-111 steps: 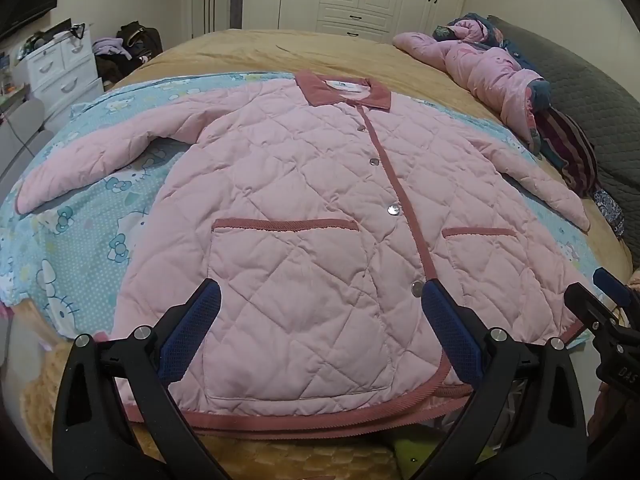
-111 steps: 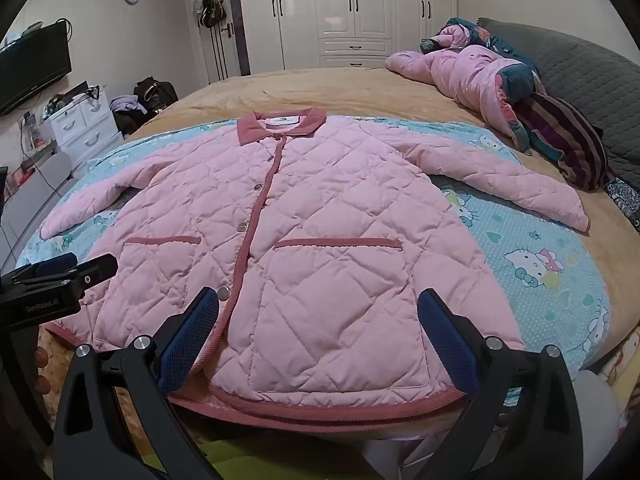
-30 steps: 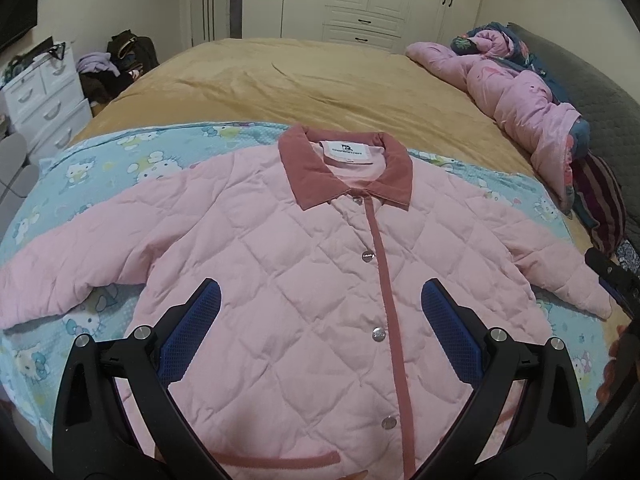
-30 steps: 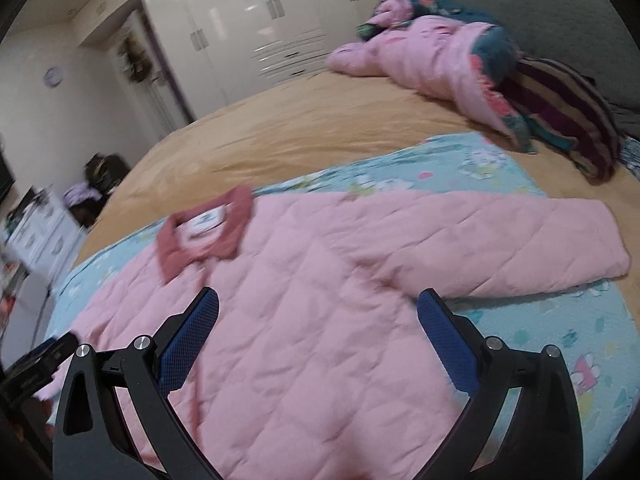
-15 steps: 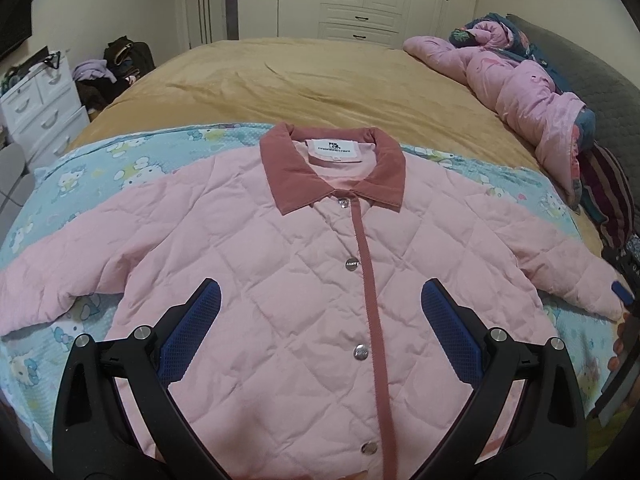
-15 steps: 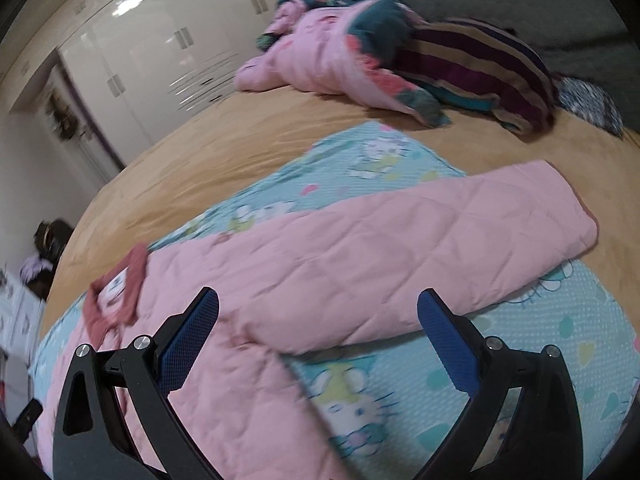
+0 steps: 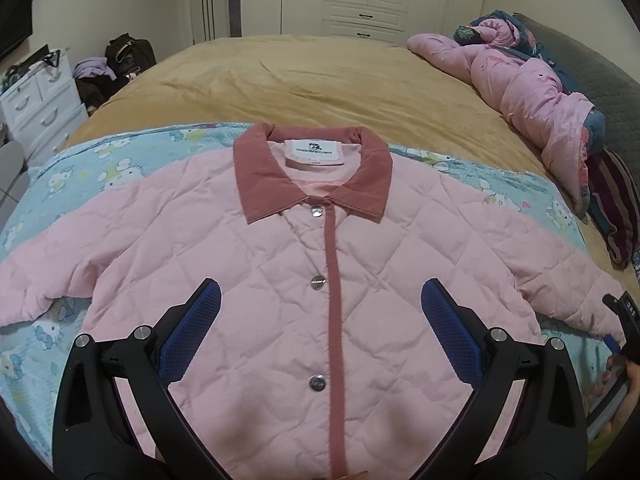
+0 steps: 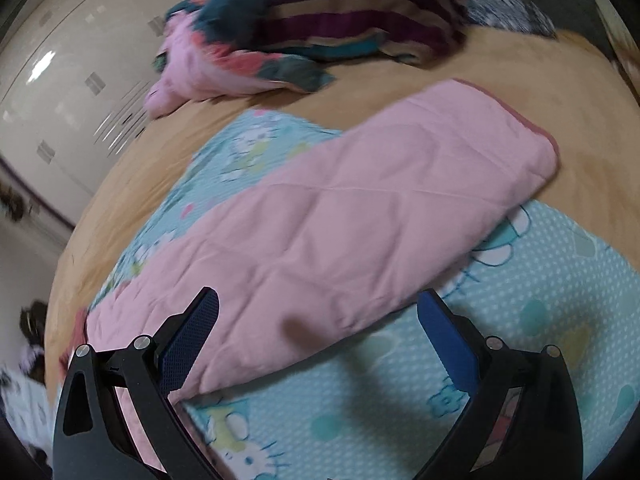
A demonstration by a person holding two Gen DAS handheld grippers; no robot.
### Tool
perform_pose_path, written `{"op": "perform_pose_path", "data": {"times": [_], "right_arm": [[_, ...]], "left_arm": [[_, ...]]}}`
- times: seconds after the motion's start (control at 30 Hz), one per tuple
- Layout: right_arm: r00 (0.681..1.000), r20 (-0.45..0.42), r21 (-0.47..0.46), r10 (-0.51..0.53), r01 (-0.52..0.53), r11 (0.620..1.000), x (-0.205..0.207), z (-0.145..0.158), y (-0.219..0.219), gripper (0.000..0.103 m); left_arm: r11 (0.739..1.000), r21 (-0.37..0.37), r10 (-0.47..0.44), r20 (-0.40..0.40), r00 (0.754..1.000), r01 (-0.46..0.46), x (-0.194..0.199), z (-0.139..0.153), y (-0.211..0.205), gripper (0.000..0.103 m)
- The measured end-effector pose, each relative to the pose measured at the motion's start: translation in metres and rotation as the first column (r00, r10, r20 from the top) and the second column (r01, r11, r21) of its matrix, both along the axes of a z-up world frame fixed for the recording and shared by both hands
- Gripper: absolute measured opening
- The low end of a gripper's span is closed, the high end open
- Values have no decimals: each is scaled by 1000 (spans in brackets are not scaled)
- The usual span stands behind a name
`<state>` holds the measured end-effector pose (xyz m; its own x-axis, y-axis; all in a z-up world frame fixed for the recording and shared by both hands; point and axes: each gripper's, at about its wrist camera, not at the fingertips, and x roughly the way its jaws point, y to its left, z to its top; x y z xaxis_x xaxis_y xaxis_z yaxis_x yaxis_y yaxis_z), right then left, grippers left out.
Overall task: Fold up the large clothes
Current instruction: 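Move the right gripper to the sleeve cuff nearest it and grasp it, then lift the sleeve with the right gripper and fold it across the jacket front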
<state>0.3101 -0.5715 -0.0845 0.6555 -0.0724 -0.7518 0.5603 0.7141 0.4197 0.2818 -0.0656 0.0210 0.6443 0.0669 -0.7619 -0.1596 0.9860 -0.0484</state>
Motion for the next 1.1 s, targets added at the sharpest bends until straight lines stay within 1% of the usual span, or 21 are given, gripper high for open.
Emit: {"op": "perform_pose_path", "data": {"times": [0.07, 0.13, 0.2, 0.23, 0.3, 0.43, 0.47, 0.57, 0.63, 0.67, 0.7, 0.73, 0.77, 0.8, 0.87, 0.93, 1.0, 1.07, 1.1], "right_arm": [[999, -20, 16, -43, 43, 999, 0, -7, -12, 99], [996, -28, 71, -80, 82, 994, -1, -18, -26, 99], [993, -33, 140, -114, 118, 983, -2, -30, -39, 99], [992, -28, 159, -123, 126, 979, -2, -31, -42, 99], [986, 9, 208, -164, 158, 965, -3, -33, -51, 99], [963, 49, 342, -265, 233, 910, -4, -41, -81, 99], [956, 58, 355, -289, 250, 901, -5, -41, -89, 99], [940, 84, 358, -330, 281, 890, 0, -43, -113, 99], [937, 76, 379, -342, 290, 879, 2, -45, -122, 99], [938, 72, 371, -338, 289, 882, 4, -42, -123, 98], [939, 77, 366, -334, 285, 886, 6, -39, -124, 90], [942, 84, 360, -325, 275, 891, 7, -36, -125, 65], [949, 105, 367, -297, 240, 899, 11, -34, -127, 46], [954, 127, 377, -273, 208, 903, 13, -33, -128, 30], [955, 180, 348, -236, 163, 923, 15, -19, -124, 24], [949, 272, 274, -159, 82, 958, 18, 10, -112, 19], [938, 330, 233, -107, 29, 972, 18, 34, -100, 18], [920, 390, 170, -31, -39, 985, 24, 64, -81, 17], [914, 405, 143, -1, -62, 988, 26, 75, -73, 17]], "left_arm": [[1000, -16, 3, -3, 1000, -3, 5, -2, -4, 94], [999, -34, 5, -11, 1000, -5, 9, -5, -6, 94], [999, -34, 2, -16, 1000, -3, 11, -8, -9, 94], [1000, -31, 2, -18, 1000, -3, 11, -9, -9, 94], [1000, -24, 2, -26, 1000, -3, 11, -11, -7, 94], [1000, -26, 16, -21, 1000, -17, 10, -9, 0, 94], [999, -26, 18, -20, 1000, -19, 9, -9, 1, 94], [999, -35, 23, -17, 1000, -23, 7, -4, 4, 94], [999, -40, 24, -4, 1000, -24, 3, 0, 7, 94], [999, -40, 22, 0, 1000, -22, 2, 2, 7, 94], [999, -41, 21, 3, 1000, -20, 1, 3, 8, 94], [999, -44, 20, 4, 1000, -19, 0, 5, 8, 94], [999, -48, 19, 4, 1000, -18, -2, 6, 10, 94], [999, -49, 18, 4, 1000, -18, -5, 9, 12, 94], [999, -48, 22, 16, 1000, -21, -11, 14, 18, 94], [999, -34, 39, 27, 999, -38, -17, 19, 26, 94], [998, -34, 55, 31, 998, -54, -20, 24, 35, 94], [996, -54, 73, 41, 997, -70, -24, 30, 46, 94], [995, -62, 81, 46, 996, -78, -25, 33, 51, 94]]}}
